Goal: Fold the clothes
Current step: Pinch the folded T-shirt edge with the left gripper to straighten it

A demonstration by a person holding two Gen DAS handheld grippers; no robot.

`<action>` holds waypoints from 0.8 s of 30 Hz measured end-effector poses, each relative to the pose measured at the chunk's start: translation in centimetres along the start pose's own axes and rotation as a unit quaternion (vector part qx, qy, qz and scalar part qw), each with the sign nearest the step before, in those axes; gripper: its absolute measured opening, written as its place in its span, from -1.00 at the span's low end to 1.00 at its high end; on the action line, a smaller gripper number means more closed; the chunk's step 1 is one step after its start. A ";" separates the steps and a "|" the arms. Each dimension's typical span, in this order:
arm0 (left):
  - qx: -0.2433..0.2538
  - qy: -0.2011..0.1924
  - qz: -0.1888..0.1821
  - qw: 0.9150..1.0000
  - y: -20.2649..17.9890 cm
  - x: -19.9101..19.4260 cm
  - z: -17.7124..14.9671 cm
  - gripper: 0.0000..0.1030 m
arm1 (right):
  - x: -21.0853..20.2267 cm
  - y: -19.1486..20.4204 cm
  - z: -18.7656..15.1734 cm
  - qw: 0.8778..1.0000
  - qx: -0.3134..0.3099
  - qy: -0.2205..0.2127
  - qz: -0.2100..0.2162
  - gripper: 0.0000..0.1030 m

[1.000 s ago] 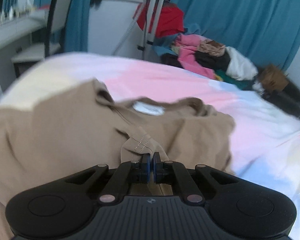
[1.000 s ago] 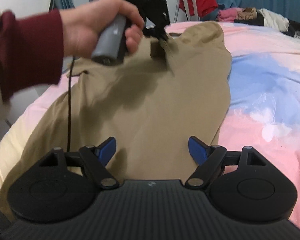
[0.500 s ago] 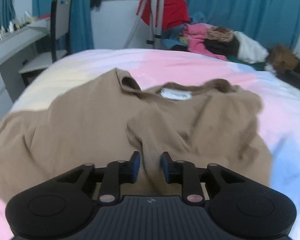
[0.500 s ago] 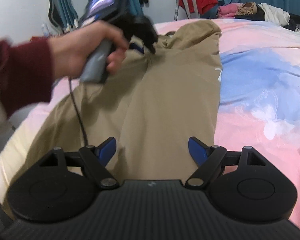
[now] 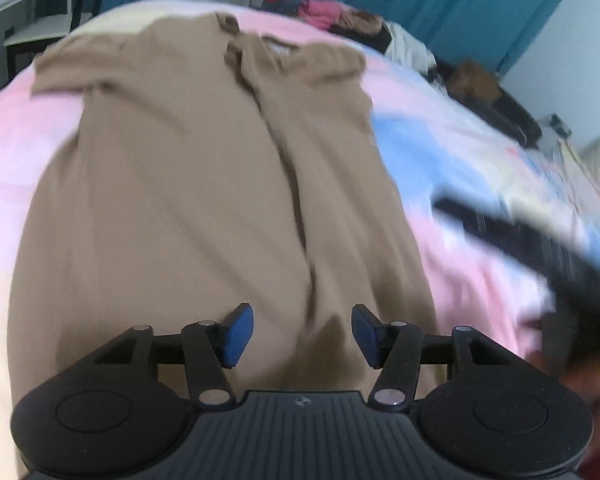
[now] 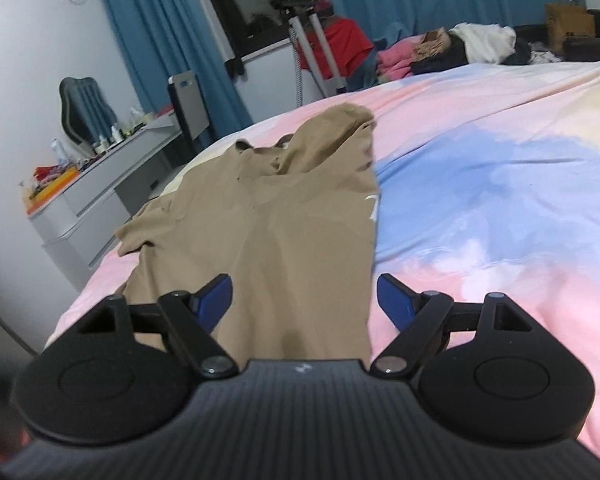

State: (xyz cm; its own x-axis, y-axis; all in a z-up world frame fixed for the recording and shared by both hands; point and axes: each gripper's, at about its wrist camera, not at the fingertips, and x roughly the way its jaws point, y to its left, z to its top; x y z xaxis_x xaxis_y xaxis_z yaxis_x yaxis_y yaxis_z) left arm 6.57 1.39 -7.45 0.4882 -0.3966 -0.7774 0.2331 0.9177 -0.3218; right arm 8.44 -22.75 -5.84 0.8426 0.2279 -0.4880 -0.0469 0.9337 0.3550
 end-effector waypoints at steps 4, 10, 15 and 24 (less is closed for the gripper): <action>-0.021 0.010 0.003 1.000 0.4 -0.8 -3.7 -0.01 | -1.5 0.0 -0.1 1.000 0.002 -0.004 -0.017 0.57; -0.022 0.025 -0.037 0.999 0.6 -1.3 -5.3 -0.66 | -3.4 -0.2 -0.3 0.999 0.020 -0.018 -0.030 0.57; -0.015 0.020 -0.044 0.999 0.3 -2.5 -6.3 -0.96 | -3.8 0.5 -0.6 0.999 0.005 -0.019 -0.034 0.57; 0.036 0.011 -0.001 0.999 -1.3 -2.4 -7.6 -0.89 | -3.9 2.9 -1.2 0.998 -0.051 -0.027 -0.018 0.57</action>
State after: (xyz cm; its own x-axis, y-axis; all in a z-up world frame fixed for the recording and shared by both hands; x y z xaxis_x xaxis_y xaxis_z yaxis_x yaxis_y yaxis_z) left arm -1.29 1.34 -9.24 0.4693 -0.3980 -0.7883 0.2952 0.9120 -0.2847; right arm 4.39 -20.58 -3.88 0.8721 0.1807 -0.4548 -0.0676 0.9649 0.2537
